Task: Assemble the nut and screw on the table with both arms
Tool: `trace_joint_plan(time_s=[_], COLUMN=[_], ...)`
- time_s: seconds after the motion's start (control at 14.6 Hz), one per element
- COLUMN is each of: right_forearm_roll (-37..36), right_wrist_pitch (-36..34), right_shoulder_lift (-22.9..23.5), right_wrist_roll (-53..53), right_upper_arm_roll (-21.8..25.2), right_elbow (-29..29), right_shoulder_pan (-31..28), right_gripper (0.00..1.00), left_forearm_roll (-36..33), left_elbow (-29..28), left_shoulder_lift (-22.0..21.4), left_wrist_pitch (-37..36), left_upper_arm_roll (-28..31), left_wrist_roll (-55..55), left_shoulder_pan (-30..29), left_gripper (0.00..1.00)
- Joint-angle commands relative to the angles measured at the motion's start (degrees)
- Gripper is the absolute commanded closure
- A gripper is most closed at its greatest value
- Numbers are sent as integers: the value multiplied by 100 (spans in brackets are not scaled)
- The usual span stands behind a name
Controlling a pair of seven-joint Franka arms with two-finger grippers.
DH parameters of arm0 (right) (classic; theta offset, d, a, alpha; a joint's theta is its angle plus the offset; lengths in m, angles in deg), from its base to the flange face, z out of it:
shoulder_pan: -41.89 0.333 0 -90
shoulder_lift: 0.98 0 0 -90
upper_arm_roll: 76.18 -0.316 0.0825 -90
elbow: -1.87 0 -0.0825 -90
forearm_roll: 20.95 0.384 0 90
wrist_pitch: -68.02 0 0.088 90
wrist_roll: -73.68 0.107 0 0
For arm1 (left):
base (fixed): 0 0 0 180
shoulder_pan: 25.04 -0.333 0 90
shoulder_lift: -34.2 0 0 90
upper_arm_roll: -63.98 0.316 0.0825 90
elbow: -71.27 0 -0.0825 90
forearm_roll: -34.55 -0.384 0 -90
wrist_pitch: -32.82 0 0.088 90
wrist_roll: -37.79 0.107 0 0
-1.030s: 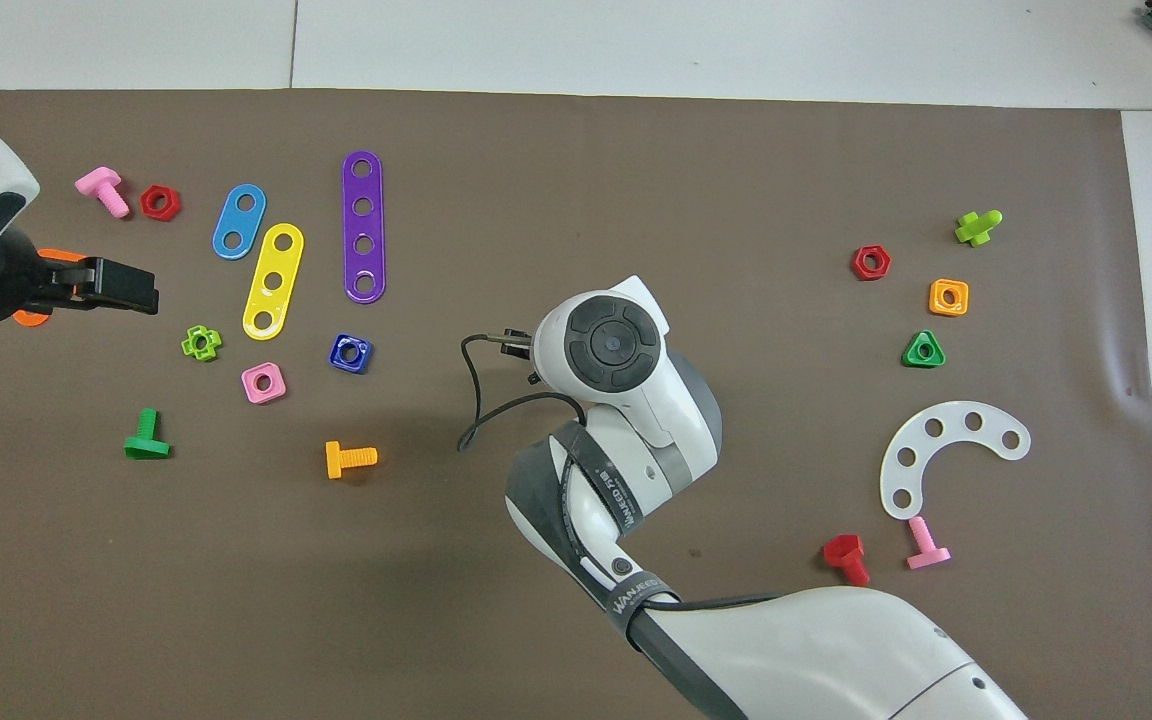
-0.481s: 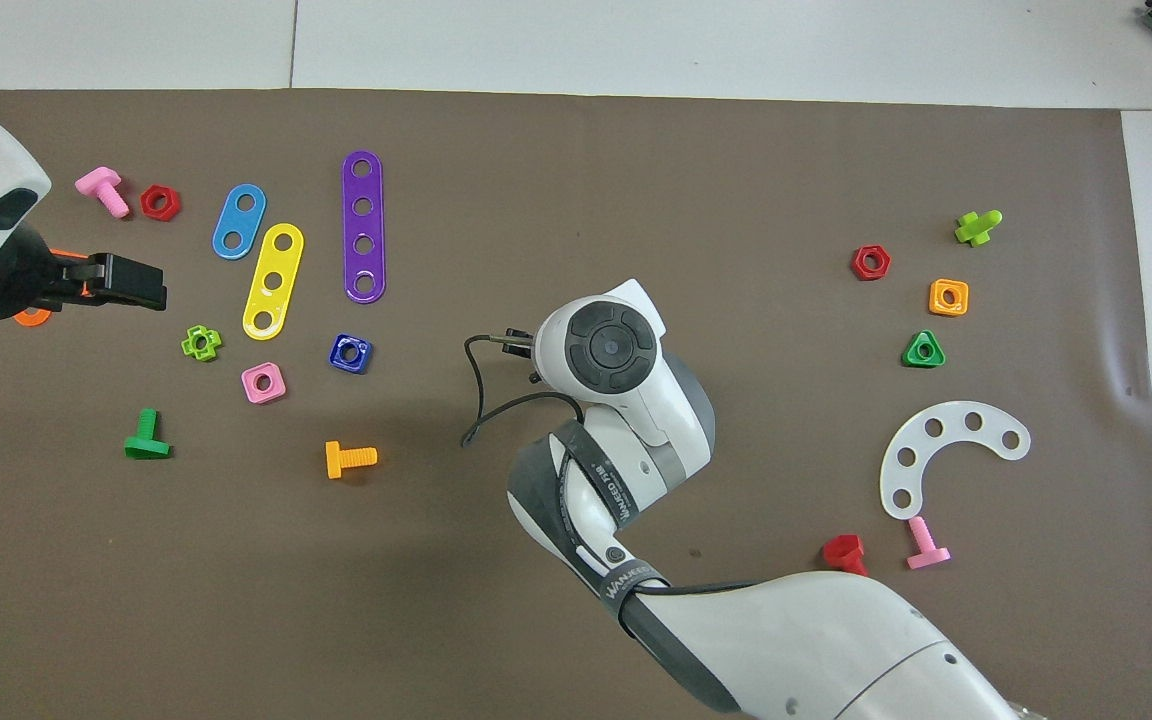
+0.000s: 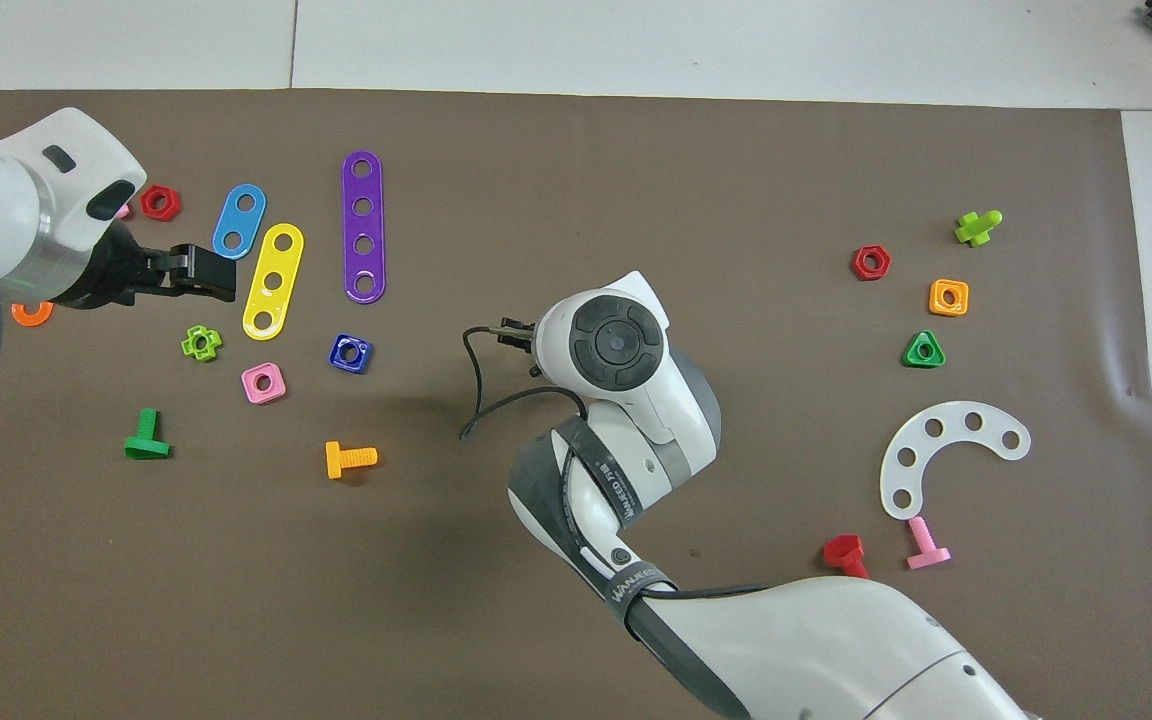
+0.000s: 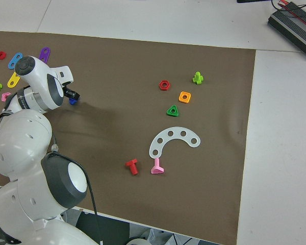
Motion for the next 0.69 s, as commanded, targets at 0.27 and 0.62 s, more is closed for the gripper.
trace_joint_plan(time_s=[0.27, 0.62], right_forearm_roll=[-3, -11], right_wrist_pitch=[-781, -1773], right_shoulder_lift=[-1266, -1995], right_wrist_roll=[-581, -1803], right_upper_arm_roll=[69, 69], right_elbow=[-54, -37], right_shoulder_pan=[-1107, -2144], right_gripper=[0, 0], left_forearm_roll=[-143, -433], left_elbow=[49, 32], left_shoulder_lift=[759, 1550], left_wrist_pitch=[887, 1441], left_upper_arm_roll=[74, 83], left_wrist_roll=[-378, -448], left_shoulder_pan=[397, 617], left_gripper=[0, 2])
